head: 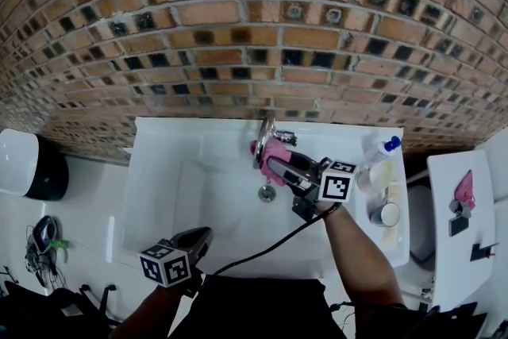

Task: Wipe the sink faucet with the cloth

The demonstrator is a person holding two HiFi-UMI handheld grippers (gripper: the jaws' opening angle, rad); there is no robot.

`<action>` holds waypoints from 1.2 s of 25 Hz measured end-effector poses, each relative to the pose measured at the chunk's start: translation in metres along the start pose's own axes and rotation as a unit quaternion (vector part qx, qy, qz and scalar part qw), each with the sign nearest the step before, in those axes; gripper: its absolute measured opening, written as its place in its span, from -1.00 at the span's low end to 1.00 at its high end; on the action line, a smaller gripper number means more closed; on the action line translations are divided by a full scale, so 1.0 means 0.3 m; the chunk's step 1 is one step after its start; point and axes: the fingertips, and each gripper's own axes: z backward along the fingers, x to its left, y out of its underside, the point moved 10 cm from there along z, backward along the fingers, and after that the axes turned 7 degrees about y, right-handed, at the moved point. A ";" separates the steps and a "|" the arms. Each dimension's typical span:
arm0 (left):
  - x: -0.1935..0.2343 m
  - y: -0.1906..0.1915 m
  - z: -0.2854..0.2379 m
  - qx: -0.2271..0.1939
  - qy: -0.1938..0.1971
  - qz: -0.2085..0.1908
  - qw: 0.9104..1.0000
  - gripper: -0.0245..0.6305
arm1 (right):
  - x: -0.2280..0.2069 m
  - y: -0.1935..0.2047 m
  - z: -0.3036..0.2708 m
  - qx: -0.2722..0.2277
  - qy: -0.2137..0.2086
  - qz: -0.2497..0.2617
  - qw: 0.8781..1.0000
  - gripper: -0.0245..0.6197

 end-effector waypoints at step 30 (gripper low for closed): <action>0.000 -0.163 -0.248 0.028 0.012 -0.018 0.999 -0.91 | -0.180 -0.305 0.123 0.075 0.131 0.139 0.979 -0.43</action>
